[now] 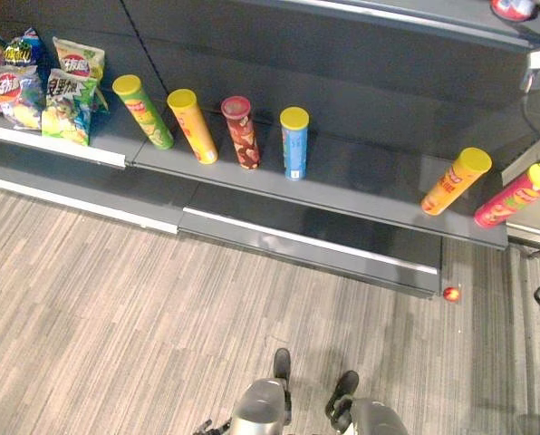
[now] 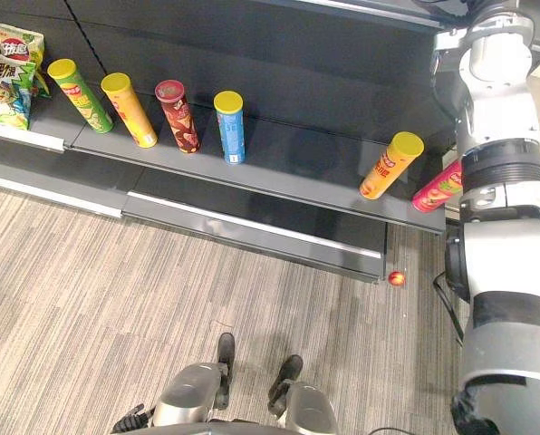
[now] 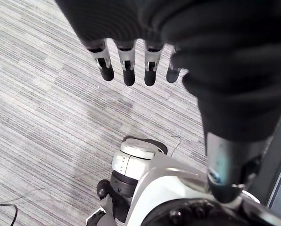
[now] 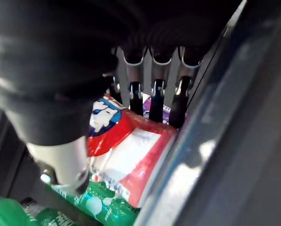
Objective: Put the gum and the chips on the shelf.
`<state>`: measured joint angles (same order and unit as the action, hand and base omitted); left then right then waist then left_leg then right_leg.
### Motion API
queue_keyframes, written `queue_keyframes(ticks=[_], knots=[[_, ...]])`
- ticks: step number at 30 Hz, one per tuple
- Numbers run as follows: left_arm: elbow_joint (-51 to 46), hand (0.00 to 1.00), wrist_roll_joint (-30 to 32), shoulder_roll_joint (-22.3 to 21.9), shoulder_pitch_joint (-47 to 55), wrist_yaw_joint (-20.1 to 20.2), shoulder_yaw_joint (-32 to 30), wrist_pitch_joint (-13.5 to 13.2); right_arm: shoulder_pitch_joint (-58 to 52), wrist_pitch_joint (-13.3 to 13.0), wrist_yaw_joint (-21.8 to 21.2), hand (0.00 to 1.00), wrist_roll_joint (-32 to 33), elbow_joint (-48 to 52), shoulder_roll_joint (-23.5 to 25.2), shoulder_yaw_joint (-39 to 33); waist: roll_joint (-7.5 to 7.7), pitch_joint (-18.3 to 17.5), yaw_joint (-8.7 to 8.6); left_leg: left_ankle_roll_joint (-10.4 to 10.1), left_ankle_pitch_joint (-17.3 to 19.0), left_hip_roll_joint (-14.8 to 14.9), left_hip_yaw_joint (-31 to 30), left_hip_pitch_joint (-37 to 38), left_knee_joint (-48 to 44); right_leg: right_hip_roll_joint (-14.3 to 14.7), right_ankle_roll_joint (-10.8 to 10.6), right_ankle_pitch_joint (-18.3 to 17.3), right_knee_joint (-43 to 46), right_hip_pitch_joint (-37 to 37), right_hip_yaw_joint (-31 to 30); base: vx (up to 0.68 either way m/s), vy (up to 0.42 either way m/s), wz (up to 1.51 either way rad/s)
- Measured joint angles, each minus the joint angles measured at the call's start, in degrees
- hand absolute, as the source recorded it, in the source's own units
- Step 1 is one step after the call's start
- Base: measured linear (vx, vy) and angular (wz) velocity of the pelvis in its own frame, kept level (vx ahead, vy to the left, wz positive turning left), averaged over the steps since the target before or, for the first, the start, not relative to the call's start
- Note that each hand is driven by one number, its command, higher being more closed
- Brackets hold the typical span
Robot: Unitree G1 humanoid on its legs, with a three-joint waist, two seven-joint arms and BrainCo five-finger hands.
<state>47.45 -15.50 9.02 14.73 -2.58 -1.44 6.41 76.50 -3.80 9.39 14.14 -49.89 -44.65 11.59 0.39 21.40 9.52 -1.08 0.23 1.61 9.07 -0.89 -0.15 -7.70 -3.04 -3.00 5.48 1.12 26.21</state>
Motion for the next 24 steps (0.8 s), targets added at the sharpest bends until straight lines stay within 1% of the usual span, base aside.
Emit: queue_keyframes(ticks=[16, 18, 21, 24], knots=[[0.01, 0.0, 0.11, 0.0, 0.02, 0.04, 0.03, -0.01, -0.42, -0.26, -0.25, 0.0, -0.59, -0.02, 0.01, 0.07, 0.04, -0.03, 0.12, 0.16, -0.13, 0.09, 0.91, 1.02, 0.18, 0.06, 0.0, 0.02, 0.0, 0.21, -0.86, 0.0, -0.001, -0.02], [0.03, 0.0, 0.12, 0.0, 0.02, 0.03, 0.03, -0.01, -0.67, -0.51, -0.15, 0.0, -0.59, 0.0, 0.01, 0.06, 0.07, -0.04, 0.03, 0.16, -0.13, 0.09, 1.12, 1.11, 0.2, 0.05, 0.0, 0.03, 0.0, 0.21, -1.08, 0.01, -0.001, -0.07], [0.05, 0.0, 0.12, 0.01, 0.03, 0.01, 0.03, -0.04, -1.28, -1.65, 0.46, 0.0, -0.59, 0.02, 0.01, 0.04, 0.2, -0.12, 0.01, 0.27, -0.22, 0.1, 1.13, 1.27, 0.31, 0.1, 0.0, 0.04, -0.11, 0.29, -1.09, 0.0, 0.0, 0.0], [0.05, 0.0, 0.15, 0.02, 0.05, -0.01, 0.07, -0.03, -1.88, -2.53, 2.27, 0.0, -0.56, 0.05, 0.03, 0.05, 0.34, -0.2, 0.07, 0.38, -0.64, 0.09, 1.15, 1.97, 1.14, 0.24, -0.07, 0.1, -0.46, 0.66, -1.11, 0.0, 0.0, 0.0]])
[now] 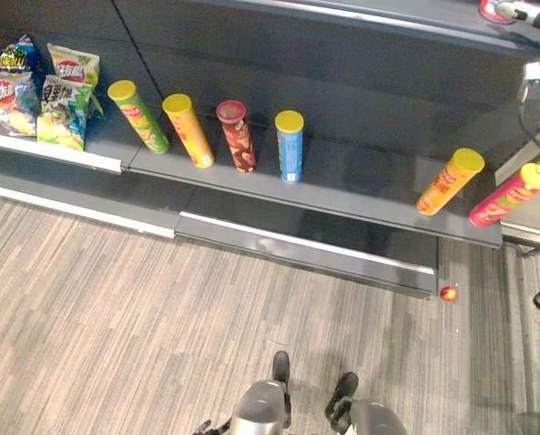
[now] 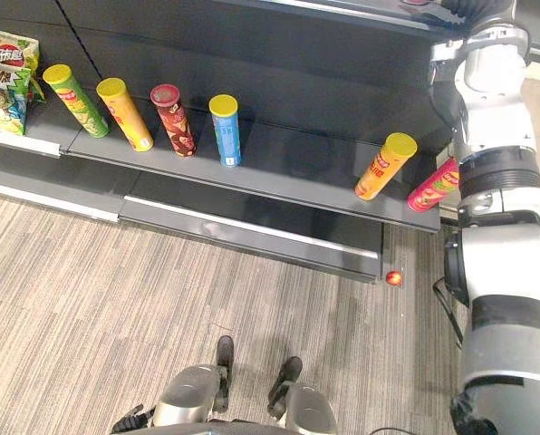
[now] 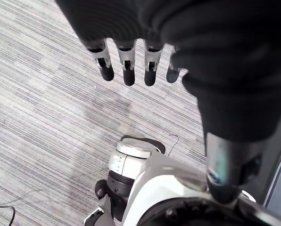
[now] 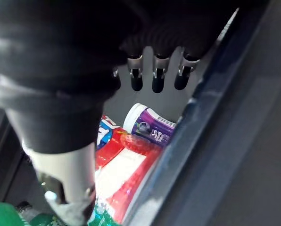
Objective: Put the gum and the chips on the shelf.
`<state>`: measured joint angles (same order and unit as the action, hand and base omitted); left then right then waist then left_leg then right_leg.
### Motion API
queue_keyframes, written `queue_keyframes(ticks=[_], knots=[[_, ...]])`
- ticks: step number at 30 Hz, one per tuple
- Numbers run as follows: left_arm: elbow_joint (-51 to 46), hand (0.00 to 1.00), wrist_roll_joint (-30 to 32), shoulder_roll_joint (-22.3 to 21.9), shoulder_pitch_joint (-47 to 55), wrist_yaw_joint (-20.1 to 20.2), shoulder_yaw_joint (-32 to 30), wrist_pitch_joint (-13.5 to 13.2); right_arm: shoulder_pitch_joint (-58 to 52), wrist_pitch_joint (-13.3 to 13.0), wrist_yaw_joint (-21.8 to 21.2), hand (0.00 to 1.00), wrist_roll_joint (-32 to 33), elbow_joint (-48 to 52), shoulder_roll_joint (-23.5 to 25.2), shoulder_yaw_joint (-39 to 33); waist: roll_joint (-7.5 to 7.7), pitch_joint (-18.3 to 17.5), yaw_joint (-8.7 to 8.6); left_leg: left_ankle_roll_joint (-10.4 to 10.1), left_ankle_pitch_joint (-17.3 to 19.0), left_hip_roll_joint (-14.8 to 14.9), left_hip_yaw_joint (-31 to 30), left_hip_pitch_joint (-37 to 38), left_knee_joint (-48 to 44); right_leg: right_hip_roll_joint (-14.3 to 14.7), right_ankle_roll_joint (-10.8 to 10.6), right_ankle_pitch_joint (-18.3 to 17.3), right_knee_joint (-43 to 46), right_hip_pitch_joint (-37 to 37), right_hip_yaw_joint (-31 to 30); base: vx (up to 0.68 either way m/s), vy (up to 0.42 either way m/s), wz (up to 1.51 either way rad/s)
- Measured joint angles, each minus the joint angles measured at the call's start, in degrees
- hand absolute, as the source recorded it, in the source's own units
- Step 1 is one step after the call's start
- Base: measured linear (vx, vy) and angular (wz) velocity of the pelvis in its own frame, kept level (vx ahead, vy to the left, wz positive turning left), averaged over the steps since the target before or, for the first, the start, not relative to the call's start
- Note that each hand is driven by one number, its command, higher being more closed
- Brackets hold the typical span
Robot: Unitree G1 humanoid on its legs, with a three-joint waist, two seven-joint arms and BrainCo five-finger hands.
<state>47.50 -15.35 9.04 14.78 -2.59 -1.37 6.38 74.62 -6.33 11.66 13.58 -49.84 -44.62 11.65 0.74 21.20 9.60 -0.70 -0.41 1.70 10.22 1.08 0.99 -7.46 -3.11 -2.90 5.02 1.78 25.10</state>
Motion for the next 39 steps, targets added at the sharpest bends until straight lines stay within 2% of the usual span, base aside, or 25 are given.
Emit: queue_keyframes(ticks=[7, 14, 17, 20, 25, 29, 33, 36, 39], knots=[[0.05, 0.0, 0.3, 0.09, 0.09, -0.93, 0.49, -0.12, -1.08, -2.32, 6.21, 0.0, -0.05, 0.03, 0.24, -0.01, 0.16, -0.2, -0.04, -0.25, -0.39, 0.01, 0.0, 1.17, 1.05, 0.46, -0.24, 0.22, -1.32, 1.14, 0.08, 0.02, -0.006, 0.0], [0.72, 0.0, 0.42, 0.03, 0.91, -1.52, 0.63, -0.82, -1.43, -7.65, 13.82, 0.0, -0.24, 3.29, 1.76, -3.0, 0.33, -3.08, -0.14, -0.45, -0.5, 0.16, 0.21, 2.28, 2.12, 1.32, -0.44, 0.73, -4.1, 2.98, 0.22, 0.05, -0.008, 0.0], [1.03, 0.0, 0.53, 0.02, 1.28, -1.6, 0.56, -0.98, -1.42, -9.64, 15.58, 0.0, -0.82, 5.22, 2.46, -4.22, 0.43, -3.96, -0.13, -0.49, -0.51, 0.3, 0.23, 3.46, 2.95, 1.72, -0.42, 0.83, -4.95, 4.11, 0.31, 0.04, -0.015, 0.0], [1.85, 0.0, 0.55, 0.04, 1.25, -1.57, 0.48, -1.39, -1.42, -11.0, 15.53, 0.0, -1.36, 6.53, 3.19, -4.53, 0.55, -4.37, -0.15, -0.52, -0.51, 0.33, 0.29, 4.13, 3.2, 1.82, -0.42, 0.86, -5.22, 4.72, 0.21, 0.0, 0.002, -0.01], [2.95, 0.0, 0.77, 0.05, 1.67, -1.6, -0.15, -1.66, -1.58, -13.14, 14.13, 0.0, -1.0, 10.3, 5.19, -4.66, 1.42, -6.26, -0.28, -0.87, -0.83, 0.38, 0.84, 4.37, 4.26, 2.38, -0.43, 1.75, -7.03, 4.99, -0.19, 0.01, 0.004, -0.04], [3.36, 0.0, 1.63, 0.04, 2.38, -1.61, -0.64, -2.15, -4.99, -13.96, 10.09, 0.0, 0.03, 20.63, 9.82, -4.7, 2.09, -7.53, -0.56, -0.89, -0.82, 0.6, 1.42, 5.04, 4.4, 2.66, -0.43, 1.75, -7.39, 5.54, -0.51, 0.01, 0.001, -0.06], [4.93, 0.0, 3.31, 0.32, 2.65, -1.59, -1.38, -2.52, -11.23, -13.21, 4.89, 0.0, 0.04, 32.85, 16.58, -4.55, 2.95, -9.19, -1.54, -0.92, -0.79, 0.9, 1.69, 5.09, 4.41, 2.98, -0.42, 1.75, -7.56, 5.58, -0.83, 0.0, 0.0, -0.03], [5.18, 0.0, 5.38, 0.46, 2.94, -1.53, -1.86, -2.77, -16.69, -12.48, 1.55, 0.0, 0.04, 39.2, 20.35, -4.5, 3.27, -10.46, -1.58, -0.96, -0.76, 1.04, 2.13, 5.14, 4.43, 3.23, -0.17, 1.99, -7.95, 5.56, -1.38, 0.0, 0.005, -0.1], [6.75, 0.0, 5.43, 0.46, 2.98, -1.33, -2.0, -4.09, -23.95, -10.25, -3.43, 0.0, 1.42, 47.45, 24.9, -3.3, 3.32, -11.24, -1.74, -1.04, -0.69, 1.35, 3.35, 5.51, 4.43, 3.57, 0.09, 2.24, -8.05, 5.47, -2.56, -0.01, 0.004, -0.2]])
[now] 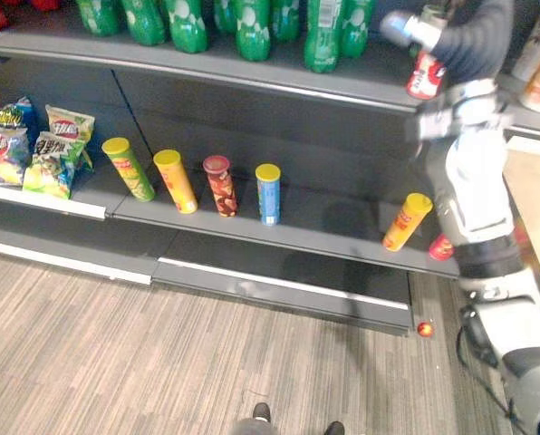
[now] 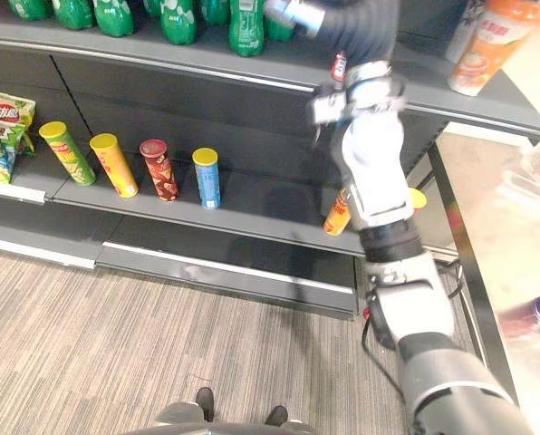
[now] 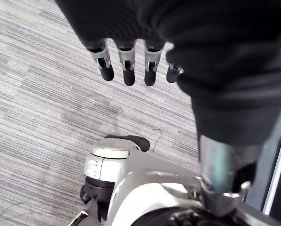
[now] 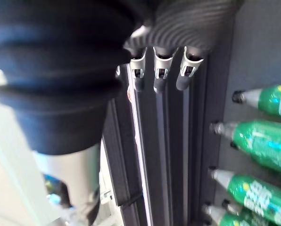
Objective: Put the gum and the chips on the shelf.
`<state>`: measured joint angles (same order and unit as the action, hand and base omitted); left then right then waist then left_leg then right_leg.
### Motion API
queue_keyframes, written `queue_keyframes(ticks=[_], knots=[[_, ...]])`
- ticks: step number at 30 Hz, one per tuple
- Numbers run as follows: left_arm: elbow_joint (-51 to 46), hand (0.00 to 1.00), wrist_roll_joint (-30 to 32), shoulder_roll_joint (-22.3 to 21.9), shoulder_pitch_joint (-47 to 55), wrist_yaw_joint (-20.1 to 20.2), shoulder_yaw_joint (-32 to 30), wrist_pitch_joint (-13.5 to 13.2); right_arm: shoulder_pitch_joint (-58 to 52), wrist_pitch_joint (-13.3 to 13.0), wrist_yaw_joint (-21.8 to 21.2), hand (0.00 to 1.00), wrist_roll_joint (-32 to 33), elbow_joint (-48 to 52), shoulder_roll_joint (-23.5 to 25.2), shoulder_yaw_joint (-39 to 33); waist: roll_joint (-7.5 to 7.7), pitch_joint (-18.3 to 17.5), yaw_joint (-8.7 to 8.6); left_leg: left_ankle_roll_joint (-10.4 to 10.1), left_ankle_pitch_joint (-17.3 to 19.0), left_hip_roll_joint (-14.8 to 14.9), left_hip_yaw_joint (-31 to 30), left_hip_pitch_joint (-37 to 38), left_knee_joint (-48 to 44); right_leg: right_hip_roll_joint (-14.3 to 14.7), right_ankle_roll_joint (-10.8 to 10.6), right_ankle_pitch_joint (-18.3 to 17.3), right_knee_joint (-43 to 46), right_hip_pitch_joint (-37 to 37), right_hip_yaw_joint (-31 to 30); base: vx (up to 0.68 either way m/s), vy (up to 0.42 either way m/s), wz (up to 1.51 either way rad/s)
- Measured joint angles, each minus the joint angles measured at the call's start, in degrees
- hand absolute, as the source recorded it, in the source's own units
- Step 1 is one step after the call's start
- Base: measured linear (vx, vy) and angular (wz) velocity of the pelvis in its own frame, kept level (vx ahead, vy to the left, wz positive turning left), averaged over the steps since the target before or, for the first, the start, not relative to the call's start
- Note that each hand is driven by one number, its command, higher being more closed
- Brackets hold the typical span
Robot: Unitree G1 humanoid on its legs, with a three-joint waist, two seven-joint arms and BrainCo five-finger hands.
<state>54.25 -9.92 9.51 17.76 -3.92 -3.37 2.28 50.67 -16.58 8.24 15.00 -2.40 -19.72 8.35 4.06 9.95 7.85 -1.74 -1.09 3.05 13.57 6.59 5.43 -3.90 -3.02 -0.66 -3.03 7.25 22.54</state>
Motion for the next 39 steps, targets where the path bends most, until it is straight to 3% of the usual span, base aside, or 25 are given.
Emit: queue_keyframes(ticks=[3, 5, 9, 14, 17, 19, 23, 29, 31, 39], knots=[[0.64, 0.0, -0.01, -0.36, 0.53, -0.08, -1.15, -1.13, -10.5, 2.72, -6.14, 0.0, 1.92, 10.65, 4.16, 4.9, 0.2, -1.05, -1.36, -0.3, 0.23, 0.23, 0.99, 0.49, 0.27, 0.25, 0.03, 0.02, -0.03, -0.01, -0.91, 0.0, 0.001, -0.18], [0.68, 0.0, -0.06, -0.61, 1.36, -0.32, -2.06, -1.86, -19.36, 5.85, -11.21, 0.0, 3.22, 18.73, 6.93, 9.53, 0.33, -1.66, -3.04, -0.51, 0.43, 0.31, 1.67, 0.64, 0.32, 0.31, 0.01, 0.02, -0.03, -0.17, -1.56, 0.01, 0.007, -0.15], [0.67, 0.0, -0.25, -0.74, 1.77, -1.32, -2.81, -2.71, -32.95, 8.68, -17.96, 0.0, 5.49, 24.82, 7.22, 12.12, 0.49, -3.44, -3.62, -0.31, 0.88, 0.3, 3.81, 0.62, 0.33, 0.33, -0.27, 0.2, -0.01, -1.2, -3.76, 0.02, 0.022, -0.26], [1.47, 0.0, -1.23, -0.24, 2.27, -2.49, -1.32, -2.88, -50.41, 8.68, -22.61, 0.0, 6.26, 22.62, 6.57, 14.71, 0.09, -4.62, -5.44, -0.34, 1.37, 0.28, 5.93, 0.68, 0.37, 0.4, -0.19, 0.65, -0.23, -1.96, -5.88, 0.03, 0.016, -0.22], [3.17, 0.0, -3.21, -0.27, 2.13, -2.56, 0.34, -2.03, -58.35, 8.94, -24.9, 0.0, 5.07, 13.64, 6.47, 17.04, -1.13, -5.49, -6.27, -0.51, 1.89, 0.27, 6.88, 0.87, 0.38, 0.47, -0.39, 0.77, -0.49, -1.97, -6.88, 0.02, 0.007, -0.21], [4.36, 0.0, -3.49, -0.24, 1.55, -2.53, 1.0, -1.61, -61.95, 11.08, -25.44, 0.0, 5.09, 2.84, 6.88, 17.0, -1.71, -5.84, -6.5, -0.71, 2.29, 0.31, 7.77, 1.4, 0.39, 0.57, -0.41, 0.78, -0.65, -1.83, -7.43, 0.03, 0.003, -0.17], [5.02, 0.0, -3.48, -0.27, 0.6, -2.32, 1.43, -1.3, -64.34, 11.71, -23.33, 0.0, -0.04, -22.04, 8.11, 12.58, -2.32, -5.91, -7.02, -0.85, 2.64, 0.28, 7.79, 1.68, 0.38, 0.54, -0.41, 0.78, -0.76, -1.48, -7.41, 0.02, 0.001, -0.01], [5.08, 0.0, -3.63, -0.29, 0.22, -2.02, 1.16, 0.89, -64.79, 11.1, -14.45, 0.0, -9.03, -39.95, 10.89, -0.62, -3.01, -5.79, -8.42, -1.62, 3.16, 0.26, 7.9, 3.28, 0.38, 0.53, -0.42, 0.75, -0.93, 0.02, -7.45, 0.03, -0.001, -0.01], [5.13, 0.0, -5.57, -0.31, 0.24, -1.9, 0.75, 1.34, -64.11, 10.04, -12.54, 0.0, -11.63, -42.85, 11.71, -4.66, -2.97, -5.75, -9.14, -1.72, 3.23, 0.27, 7.94, 3.53, 0.38, 0.54, -0.42, 0.74, -0.97, 0.06, -7.48, 0.0, 0.0, 0.0], [6.94, 0.0, -7.96, -1.05, -0.55, -1.37, -0.63, 2.13, -65.48, 10.92, -5.94, 0.0, -19.64, -51.26, 12.96, -11.42, -3.14, -5.28, -9.28, -1.8, 3.61, 0.21, 8.11, 3.75, 0.39, 0.58, -0.43, 0.73, -1.33, 0.37, -7.64, 0.0, -0.001, 0.0]])
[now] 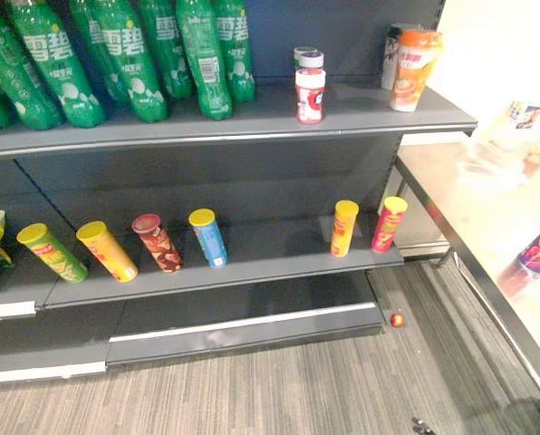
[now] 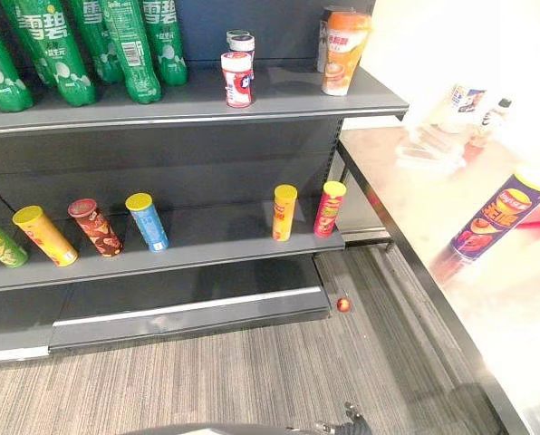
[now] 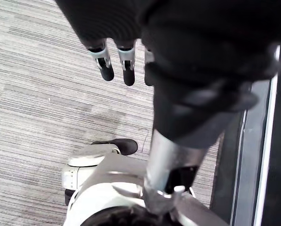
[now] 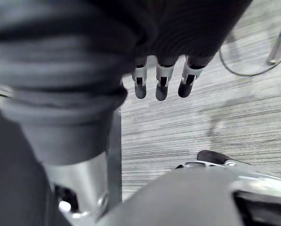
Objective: Put the gum and the chips on the shelf.
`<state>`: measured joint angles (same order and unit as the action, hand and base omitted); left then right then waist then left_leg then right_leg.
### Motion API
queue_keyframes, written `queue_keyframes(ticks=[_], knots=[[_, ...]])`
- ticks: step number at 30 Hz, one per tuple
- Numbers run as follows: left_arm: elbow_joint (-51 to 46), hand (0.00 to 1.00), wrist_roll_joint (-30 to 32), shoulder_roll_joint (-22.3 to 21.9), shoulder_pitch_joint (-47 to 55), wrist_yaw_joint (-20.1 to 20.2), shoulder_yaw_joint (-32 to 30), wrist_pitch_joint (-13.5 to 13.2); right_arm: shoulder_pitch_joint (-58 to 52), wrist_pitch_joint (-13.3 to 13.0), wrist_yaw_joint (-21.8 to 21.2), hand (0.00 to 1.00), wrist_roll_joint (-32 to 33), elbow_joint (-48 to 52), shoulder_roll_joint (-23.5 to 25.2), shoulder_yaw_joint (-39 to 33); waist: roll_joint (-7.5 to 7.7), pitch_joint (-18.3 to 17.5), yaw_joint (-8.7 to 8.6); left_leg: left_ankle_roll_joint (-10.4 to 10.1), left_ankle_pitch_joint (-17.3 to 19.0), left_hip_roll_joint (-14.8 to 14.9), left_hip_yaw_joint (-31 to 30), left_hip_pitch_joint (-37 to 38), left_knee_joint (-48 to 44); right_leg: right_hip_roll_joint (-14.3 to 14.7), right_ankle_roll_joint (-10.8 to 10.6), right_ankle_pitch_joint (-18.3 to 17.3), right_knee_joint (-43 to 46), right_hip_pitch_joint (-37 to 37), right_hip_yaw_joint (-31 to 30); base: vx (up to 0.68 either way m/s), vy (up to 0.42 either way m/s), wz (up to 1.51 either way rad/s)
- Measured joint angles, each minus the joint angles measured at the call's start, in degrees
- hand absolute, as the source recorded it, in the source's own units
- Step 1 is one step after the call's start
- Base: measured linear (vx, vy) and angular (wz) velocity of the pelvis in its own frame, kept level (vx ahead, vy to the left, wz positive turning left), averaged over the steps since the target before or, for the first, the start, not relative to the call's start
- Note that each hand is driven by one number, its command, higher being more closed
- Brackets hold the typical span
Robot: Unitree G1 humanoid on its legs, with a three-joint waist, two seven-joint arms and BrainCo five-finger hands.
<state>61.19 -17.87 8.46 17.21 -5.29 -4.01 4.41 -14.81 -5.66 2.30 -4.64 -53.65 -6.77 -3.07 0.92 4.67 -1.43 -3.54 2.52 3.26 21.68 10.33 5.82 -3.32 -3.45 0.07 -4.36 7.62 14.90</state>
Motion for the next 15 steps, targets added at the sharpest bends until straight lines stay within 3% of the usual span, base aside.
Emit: queue_keyframes(ticks=[5, 10, 12, 14, 15], knots=[[0.45, 0.0, -0.04, -0.74, 0.05, 1.04, -0.93, 0.13, 0.27, 0.23, 0.36, 0.0, -0.03, -1.06, 0.35, -1.71, -0.51, 0.4, 0.01, 0.03, 0.82, 0.04, 1.95, 1.05, 0.02, 0.16, -0.07, -0.16, 0.33, -0.02, -2.03, 0.01, 0.002, -0.2], [0.45, 0.0, 0.29, -0.61, -1.36, 1.33, -0.88, 1.19, 0.06, 0.19, 2.82, 0.0, 3.0, -0.69, 1.5, -5.46, -0.61, 2.78, -0.32, 0.35, 1.95, 0.08, 6.73, 2.62, 0.0, -0.34, -0.2, -4.08, 9.53, -4.97, -5.9, 0.01, 0.033, -0.46], [0.43, 0.0, 0.6, -0.11, -1.86, 1.37, -0.78, 1.6, -0.08, 0.21, 4.02, 0.0, 4.88, 0.12, 2.54, -6.9, -0.34, 3.99, -0.38, 0.35, 2.44, -0.08, 10.09, 3.23, -0.02, -1.97, -0.1, -7.01, 14.67, -8.2, -3.65, 0.01, 0.035, -0.89], [0.5, 0.0, 0.41, 0.58, -1.65, 1.41, -0.67, 2.69, -0.27, 0.09, 4.8, 0.0, 5.98, 0.99, 3.83, -8.7, 0.4, 5.26, -0.32, -0.42, 3.2, 0.17, 17.68, 5.54, -0.37, -6.68, 0.36, -7.37, 18.7, -9.72, 7.45, 0.07, 0.053, -1.55], [0.48, 0.0, 0.26, 0.81, -1.71, 1.46, -0.68, 2.74, -0.31, 0.02, 4.79, 0.0, 5.93, 0.95, 4.01, -9.1, 0.24, 5.33, -0.29, -0.73, 3.4, 0.45, 19.66, 6.14, -0.38, -7.57, 0.57, -7.22, 19.12, -9.68, 10.33, 0.11, 0.039, -1.8]])
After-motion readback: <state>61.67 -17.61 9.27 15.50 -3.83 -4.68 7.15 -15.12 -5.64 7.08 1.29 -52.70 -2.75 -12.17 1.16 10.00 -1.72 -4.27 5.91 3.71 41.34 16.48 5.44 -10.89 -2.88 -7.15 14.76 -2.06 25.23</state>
